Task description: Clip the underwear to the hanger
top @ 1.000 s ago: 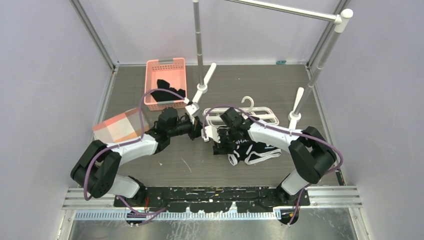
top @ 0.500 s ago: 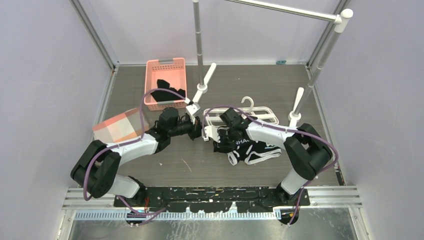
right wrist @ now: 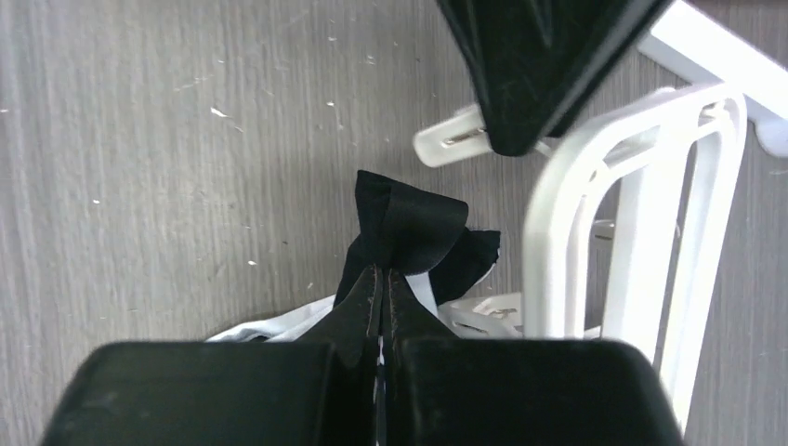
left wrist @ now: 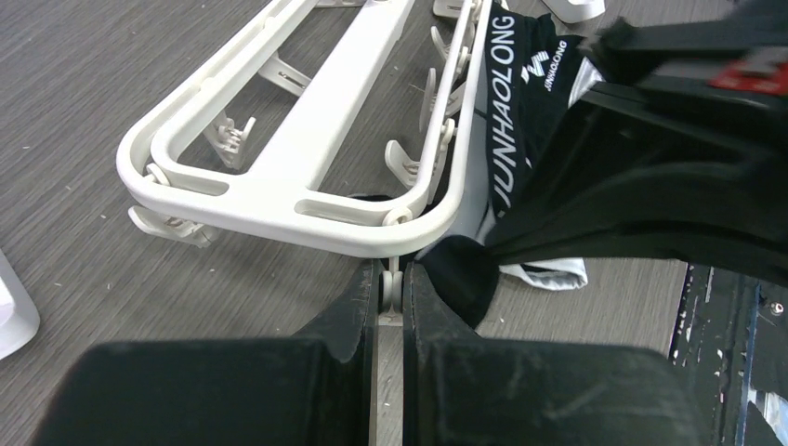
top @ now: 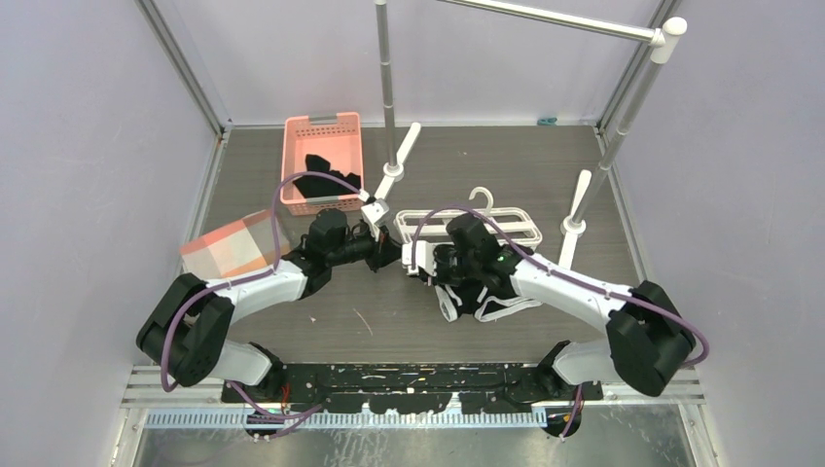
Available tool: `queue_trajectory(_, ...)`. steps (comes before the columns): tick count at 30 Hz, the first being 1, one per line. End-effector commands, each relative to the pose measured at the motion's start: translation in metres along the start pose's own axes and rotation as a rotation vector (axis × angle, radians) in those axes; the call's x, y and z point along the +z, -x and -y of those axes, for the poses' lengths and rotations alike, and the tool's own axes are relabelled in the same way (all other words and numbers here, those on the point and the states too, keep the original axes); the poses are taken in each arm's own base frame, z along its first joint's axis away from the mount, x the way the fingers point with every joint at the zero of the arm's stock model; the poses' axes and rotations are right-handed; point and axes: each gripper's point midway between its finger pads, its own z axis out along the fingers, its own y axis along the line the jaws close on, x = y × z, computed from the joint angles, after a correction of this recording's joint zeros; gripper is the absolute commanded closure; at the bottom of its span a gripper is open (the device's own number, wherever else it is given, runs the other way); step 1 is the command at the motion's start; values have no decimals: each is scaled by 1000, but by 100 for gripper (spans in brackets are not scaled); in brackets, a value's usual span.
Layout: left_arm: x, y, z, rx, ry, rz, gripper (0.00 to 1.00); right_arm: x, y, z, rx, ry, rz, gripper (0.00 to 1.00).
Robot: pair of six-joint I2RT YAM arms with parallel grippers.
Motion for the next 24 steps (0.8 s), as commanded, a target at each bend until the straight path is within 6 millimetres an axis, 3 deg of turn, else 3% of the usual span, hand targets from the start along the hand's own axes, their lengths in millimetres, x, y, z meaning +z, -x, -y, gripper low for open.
queue_trajectory(1, -1, 38, 0, 55, 17, 100, 100, -4, 24, -9, -48, -33, 84, 88)
queue_trajectory(4, -1, 38, 1, 49, 13, 100, 100, -1, 15, -35, -62, 44, 40, 60)
queue_trajectory(6, -1, 37, 1, 47, 11, 98, 100, -3, 9, -49, -41, 113, 3, 51)
queue_trajectory(9, -2, 37, 0, 48, 16, 95, 100, -10, 14, -49, -20, 145, -20, 44)
queue_trajectory(13, -3, 38, -1, 48, 28, 94, 100, -23, 27, -28, -32, 104, -9, 36)
queue_trajectory(21, -6, 40, -3, 59, 48, 96, 100, -67, 41, 32, 73, -95, 84, 36)
queue_trajectory(24, -6, 41, -2, 59, 41, 96, 100, -75, 44, 37, 92, -121, 125, 33)
